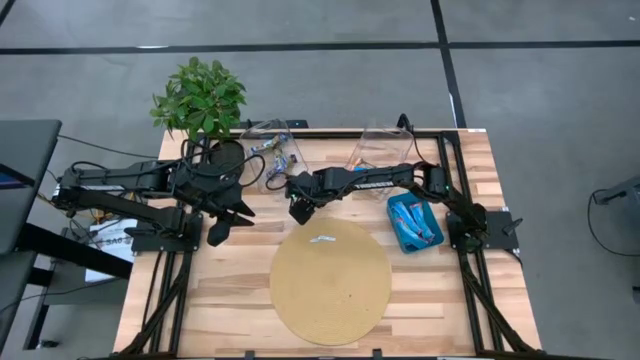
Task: Pick and place Granola Bars by type
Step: Put the yellow granola bar into the right transparent bin
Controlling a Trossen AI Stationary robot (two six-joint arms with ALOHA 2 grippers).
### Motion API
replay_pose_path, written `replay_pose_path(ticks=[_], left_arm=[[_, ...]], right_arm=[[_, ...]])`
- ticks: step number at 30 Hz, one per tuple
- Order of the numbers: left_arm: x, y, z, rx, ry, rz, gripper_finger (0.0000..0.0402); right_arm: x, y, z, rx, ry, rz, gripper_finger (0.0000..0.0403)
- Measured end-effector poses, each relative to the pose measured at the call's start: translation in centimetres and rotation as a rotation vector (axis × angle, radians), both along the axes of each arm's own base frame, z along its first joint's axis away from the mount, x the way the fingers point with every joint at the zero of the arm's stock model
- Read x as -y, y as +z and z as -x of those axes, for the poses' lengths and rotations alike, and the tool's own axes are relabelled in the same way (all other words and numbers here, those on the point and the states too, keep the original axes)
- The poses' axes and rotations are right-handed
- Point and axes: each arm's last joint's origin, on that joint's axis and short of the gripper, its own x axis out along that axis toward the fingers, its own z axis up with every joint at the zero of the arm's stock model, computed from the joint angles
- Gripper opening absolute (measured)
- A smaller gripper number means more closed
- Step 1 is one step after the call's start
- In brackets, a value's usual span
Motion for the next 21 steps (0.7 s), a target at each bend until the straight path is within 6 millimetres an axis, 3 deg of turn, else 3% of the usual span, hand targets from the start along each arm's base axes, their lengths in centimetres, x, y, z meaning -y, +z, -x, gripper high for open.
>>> replay_pose_path(ticks=[21], left_arm=[[0.0,0.0,0.0,-0.001,0.0,-0.001,0.0112]], right_arm=[[1.7,-0.1,0.4,-0.021,-0.033,-0.042,0.0223]])
